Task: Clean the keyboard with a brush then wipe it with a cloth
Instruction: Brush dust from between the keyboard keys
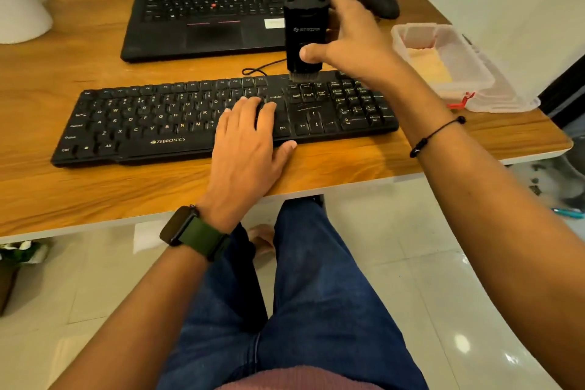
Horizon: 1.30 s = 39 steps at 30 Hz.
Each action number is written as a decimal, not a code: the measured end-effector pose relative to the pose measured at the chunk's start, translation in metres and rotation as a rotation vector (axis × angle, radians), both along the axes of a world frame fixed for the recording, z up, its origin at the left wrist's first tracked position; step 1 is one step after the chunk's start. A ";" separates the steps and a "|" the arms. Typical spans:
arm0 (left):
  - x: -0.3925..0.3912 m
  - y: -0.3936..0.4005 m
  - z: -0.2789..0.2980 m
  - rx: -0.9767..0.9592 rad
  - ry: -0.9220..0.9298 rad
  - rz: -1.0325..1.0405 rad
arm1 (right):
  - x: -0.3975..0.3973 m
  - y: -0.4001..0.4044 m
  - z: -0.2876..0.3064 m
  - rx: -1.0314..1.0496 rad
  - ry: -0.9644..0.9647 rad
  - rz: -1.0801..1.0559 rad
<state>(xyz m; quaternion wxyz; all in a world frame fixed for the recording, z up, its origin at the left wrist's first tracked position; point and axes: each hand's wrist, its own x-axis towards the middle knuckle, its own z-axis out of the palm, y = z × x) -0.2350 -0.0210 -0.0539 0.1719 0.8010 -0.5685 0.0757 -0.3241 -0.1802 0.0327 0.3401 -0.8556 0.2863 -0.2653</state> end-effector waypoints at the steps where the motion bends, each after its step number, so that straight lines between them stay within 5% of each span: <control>1: 0.000 0.000 0.000 0.000 0.003 0.001 | 0.006 0.001 -0.002 -0.007 0.021 0.020; 9: 0.002 0.002 -0.001 -0.022 0.021 0.002 | 0.010 0.001 -0.005 0.064 0.075 0.085; 14: 0.000 0.004 -0.001 -0.032 0.033 0.007 | 0.007 -0.004 0.003 0.225 -0.068 0.070; 17: 0.000 0.005 0.000 -0.026 0.036 0.016 | 0.015 -0.006 -0.006 0.136 0.075 0.071; 23: -0.001 0.008 -0.001 -0.048 0.037 0.053 | 0.013 -0.004 -0.003 -0.019 0.003 -0.063; 28: -0.003 0.010 0.001 -0.053 0.065 0.068 | 0.007 0.001 -0.003 0.034 0.102 0.053; 33: -0.003 0.011 0.002 -0.049 0.093 0.070 | 0.004 0.003 0.007 0.140 -0.009 0.086; 39: -0.003 0.013 0.000 -0.085 0.089 0.084 | 0.007 -0.001 0.001 -0.018 0.084 -0.023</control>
